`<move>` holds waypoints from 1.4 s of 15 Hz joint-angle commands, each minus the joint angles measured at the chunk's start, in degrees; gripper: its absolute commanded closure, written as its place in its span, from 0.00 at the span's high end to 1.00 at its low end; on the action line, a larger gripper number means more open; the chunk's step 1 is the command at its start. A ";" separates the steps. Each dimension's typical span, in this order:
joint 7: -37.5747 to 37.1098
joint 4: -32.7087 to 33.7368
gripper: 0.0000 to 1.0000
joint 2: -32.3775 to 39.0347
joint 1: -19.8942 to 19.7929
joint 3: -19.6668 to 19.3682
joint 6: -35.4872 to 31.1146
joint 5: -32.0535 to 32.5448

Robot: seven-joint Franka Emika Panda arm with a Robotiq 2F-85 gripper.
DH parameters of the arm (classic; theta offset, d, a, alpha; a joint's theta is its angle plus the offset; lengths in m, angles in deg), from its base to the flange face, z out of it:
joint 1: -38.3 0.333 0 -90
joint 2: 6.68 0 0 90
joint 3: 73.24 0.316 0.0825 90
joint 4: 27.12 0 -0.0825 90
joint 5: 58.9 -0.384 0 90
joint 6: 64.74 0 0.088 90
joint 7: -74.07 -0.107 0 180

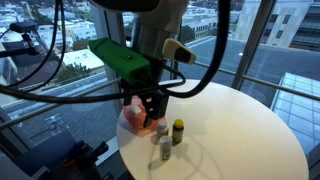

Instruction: Pick up the clear container with a white lid from the orange plastic and put it on the table

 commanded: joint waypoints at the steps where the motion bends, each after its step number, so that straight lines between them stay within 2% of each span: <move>1: 0.22 0.12 1.00 0.11 -0.73 0.68 0.11 -0.22; 6: -0.79 0.42 1.00 0.00 -0.27 1.74 -0.82 0.28; 11: -3.34 2.01 1.00 0.62 2.27 6.76 -3.80 0.39; 17: -8.40 2.81 1.00 4.74 6.18 12.43 -12.59 0.13; 21: -12.62 1.80 1.00 9.44 7.80 15.21 -20.99 0.47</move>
